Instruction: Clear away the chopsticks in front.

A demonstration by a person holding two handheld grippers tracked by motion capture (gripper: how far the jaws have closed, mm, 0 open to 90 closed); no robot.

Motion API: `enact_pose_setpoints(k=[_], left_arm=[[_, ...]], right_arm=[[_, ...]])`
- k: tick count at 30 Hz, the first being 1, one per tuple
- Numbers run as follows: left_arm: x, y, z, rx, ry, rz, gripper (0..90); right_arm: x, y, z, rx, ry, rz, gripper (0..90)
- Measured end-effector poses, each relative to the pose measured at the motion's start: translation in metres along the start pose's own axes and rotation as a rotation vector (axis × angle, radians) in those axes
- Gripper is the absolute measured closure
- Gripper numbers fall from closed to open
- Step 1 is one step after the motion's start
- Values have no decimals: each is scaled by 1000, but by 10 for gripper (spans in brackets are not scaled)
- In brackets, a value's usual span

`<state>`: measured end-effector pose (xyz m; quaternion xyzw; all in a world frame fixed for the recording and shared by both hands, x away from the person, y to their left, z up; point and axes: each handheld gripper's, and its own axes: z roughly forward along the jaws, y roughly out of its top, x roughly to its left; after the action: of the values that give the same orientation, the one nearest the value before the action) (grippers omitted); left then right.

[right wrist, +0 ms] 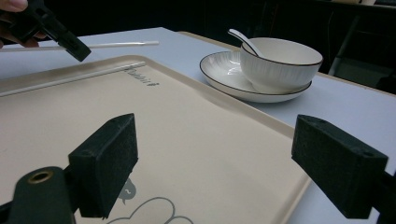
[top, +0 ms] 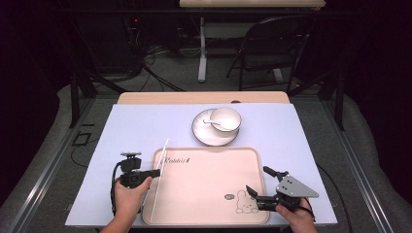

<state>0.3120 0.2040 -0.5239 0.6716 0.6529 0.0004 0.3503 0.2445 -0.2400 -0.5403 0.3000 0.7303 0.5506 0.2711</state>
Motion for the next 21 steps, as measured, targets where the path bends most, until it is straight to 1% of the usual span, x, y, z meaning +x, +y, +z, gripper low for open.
enact_pose_setpoints(k=[2, 3, 5, 10, 15, 21], left_arm=[[2, -3, 0, 3, -1, -11, 850], [3, -5, -1, 8, 0, -8, 850], [4, -8, -1, 6, 3, -16, 850], [5, -13, -2, 22, 18, -11, 850], [7, -17, -2, 30, 22, -11, 850], [9, -21, -2, 35, 29, -26, 850]], right_arm=[[0, 0, 0, 0, 0, 0, 141], [0, 0, 0, 0, 0, 0, 141], [0, 0, 0, 0, 1, 1, 140], [0, 0, 0, 0, 1, 0, 141], [0, 0, 0, 3, 0, 2, 141], [0, 0, 0, 3, 1, 2, 141]])
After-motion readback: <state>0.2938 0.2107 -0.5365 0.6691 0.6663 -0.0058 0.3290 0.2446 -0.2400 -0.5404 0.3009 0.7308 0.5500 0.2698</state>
